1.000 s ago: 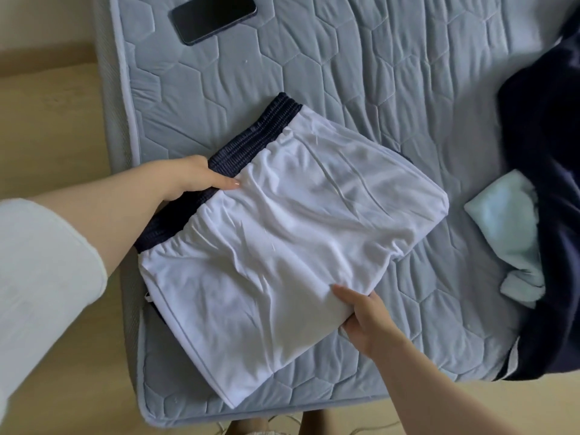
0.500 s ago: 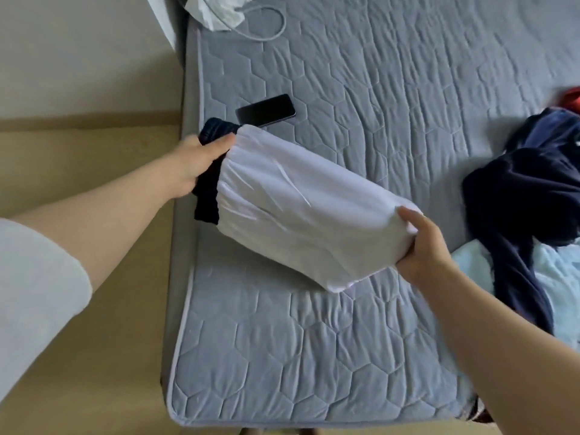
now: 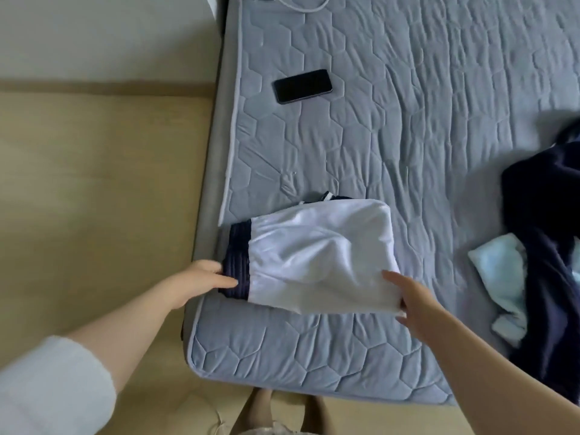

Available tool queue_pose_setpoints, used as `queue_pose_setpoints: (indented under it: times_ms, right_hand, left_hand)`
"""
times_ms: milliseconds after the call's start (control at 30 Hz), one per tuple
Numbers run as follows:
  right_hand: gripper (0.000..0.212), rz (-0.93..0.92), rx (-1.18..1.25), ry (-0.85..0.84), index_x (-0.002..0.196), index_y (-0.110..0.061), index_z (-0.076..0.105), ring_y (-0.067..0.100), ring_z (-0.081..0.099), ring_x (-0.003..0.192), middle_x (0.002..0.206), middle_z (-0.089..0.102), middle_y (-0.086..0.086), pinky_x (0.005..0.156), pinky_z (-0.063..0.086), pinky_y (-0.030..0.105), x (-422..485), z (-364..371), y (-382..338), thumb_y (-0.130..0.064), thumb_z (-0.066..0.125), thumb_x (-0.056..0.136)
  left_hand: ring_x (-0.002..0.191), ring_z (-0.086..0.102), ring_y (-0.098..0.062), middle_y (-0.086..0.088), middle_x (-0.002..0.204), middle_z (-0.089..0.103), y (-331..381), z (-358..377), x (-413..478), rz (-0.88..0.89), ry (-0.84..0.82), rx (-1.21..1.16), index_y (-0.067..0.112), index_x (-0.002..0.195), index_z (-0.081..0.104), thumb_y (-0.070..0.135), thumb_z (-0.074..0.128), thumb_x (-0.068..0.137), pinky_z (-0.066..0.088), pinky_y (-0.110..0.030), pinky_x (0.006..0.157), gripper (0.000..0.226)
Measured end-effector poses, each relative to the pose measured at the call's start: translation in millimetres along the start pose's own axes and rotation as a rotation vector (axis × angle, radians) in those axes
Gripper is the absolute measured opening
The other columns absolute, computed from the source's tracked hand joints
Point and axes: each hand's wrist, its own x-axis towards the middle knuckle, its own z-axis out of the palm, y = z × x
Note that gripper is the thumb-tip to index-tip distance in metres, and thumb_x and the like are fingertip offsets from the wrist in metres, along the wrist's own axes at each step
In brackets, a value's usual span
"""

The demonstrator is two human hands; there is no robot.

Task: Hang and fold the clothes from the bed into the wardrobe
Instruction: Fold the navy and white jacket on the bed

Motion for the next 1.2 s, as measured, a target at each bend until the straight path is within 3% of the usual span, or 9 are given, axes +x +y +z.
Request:
queue_pose_setpoints:
  times_ms: [100,167,267,400,600,767,933,1100,1200]
  right_hand:
    - [0.012,0.075,-0.107,-0.009,0.085,-0.009,0.059,0.021,0.052,0.069,0.077,0.059,0.006,0.062,0.041,0.027,10,6,44,-0.017,0.068,0.082]
    - [0.012,0.049,-0.122,0.026,0.079,-0.007,0.059,0.019,0.052,0.062,0.073,0.060,0.006,0.052,0.040,0.026,18,7,56,-0.014,0.067,0.083]
    - [0.029,-0.043,-0.160,0.078,0.101,0.001,0.057,0.029,0.057,0.085,0.103,0.063,0.022,0.079,0.049,0.039,34,13,55,-0.019,0.069,0.083]
    - [0.039,-0.195,-0.144,0.153,0.119,-0.007,0.053,0.028,0.058,0.089,0.101,0.058,0.011,0.074,0.048,0.033,50,23,32,-0.019,0.067,0.084]
    - [0.012,-0.075,-0.225,0.205,0.093,-0.003,0.056,0.024,0.042,0.052,0.063,0.047,0.010,0.036,0.036,0.019,58,16,10,-0.001,0.052,0.081]
    - [0.010,-0.073,-0.140,0.118,0.091,-0.004,0.053,0.023,0.056,0.060,0.079,0.055,0.013,0.052,0.047,0.023,66,17,-3,-0.007,0.059,0.084]
    - [0.024,-0.140,-0.166,0.162,0.102,-0.008,0.050,0.026,0.054,0.077,0.087,0.055,0.008,0.067,0.046,0.032,83,23,4,-0.014,0.064,0.084]
    - [0.073,-0.010,-0.090,0.153,0.137,-0.009,0.036,0.033,0.050,0.116,0.126,0.049,0.010,0.096,0.043,0.042,96,25,24,-0.037,0.071,0.079]
    - [0.065,-0.045,-0.063,0.074,0.133,-0.010,0.043,0.025,0.054,0.102,0.123,0.055,0.009,0.085,0.041,0.035,98,30,29,-0.034,0.071,0.080]
  left_hand:
    - [0.084,0.051,-0.009,0.004,0.095,0.055,-45,26,12,-0.164,-0.061,0.109,0.019,0.087,0.060,0.033,0.068,0.083,0.039,-0.019,0.065,0.017]
    - [0.102,0.050,-0.011,0.000,0.123,0.051,-58,39,19,-0.177,-0.025,-0.033,0.016,0.124,0.051,0.041,0.068,0.081,0.040,-0.022,0.079,0.053]
    - [0.110,0.044,-0.013,-0.001,0.142,0.039,-51,54,33,-0.081,0.165,-0.146,0.016,0.145,0.026,0.043,0.069,0.079,0.036,-0.022,0.082,0.083]
    - [0.080,0.050,-0.005,0.007,0.103,0.056,-20,58,51,0.050,0.289,-0.266,0.018,0.117,0.051,0.029,0.073,0.079,0.039,-0.020,0.060,0.046]
    - [0.069,0.056,-0.012,0.002,0.079,0.061,9,48,50,0.026,0.256,-0.328,0.025,0.078,0.058,0.012,0.069,0.078,0.038,-0.022,0.053,0.018]
    - [0.075,0.055,-0.009,0.006,0.085,0.060,22,40,59,0.024,0.184,-0.334,0.025,0.089,0.056,0.019,0.068,0.083,0.039,-0.022,0.055,0.014]
    - [0.074,0.054,-0.014,-0.004,0.097,0.061,10,50,74,-0.015,0.400,-0.234,0.021,0.091,0.053,0.026,0.066,0.084,0.040,-0.026,0.057,0.016]
    - [0.104,0.052,-0.025,-0.006,0.124,0.050,-8,65,77,-0.220,0.365,-0.358,0.014,0.129,0.038,0.049,0.076,0.069,0.044,-0.035,0.082,0.080]
    - [0.081,0.056,-0.014,0.002,0.096,0.060,-11,70,75,-0.226,0.199,-0.422,0.021,0.101,0.057,0.052,0.074,0.069,0.042,-0.025,0.063,0.049]
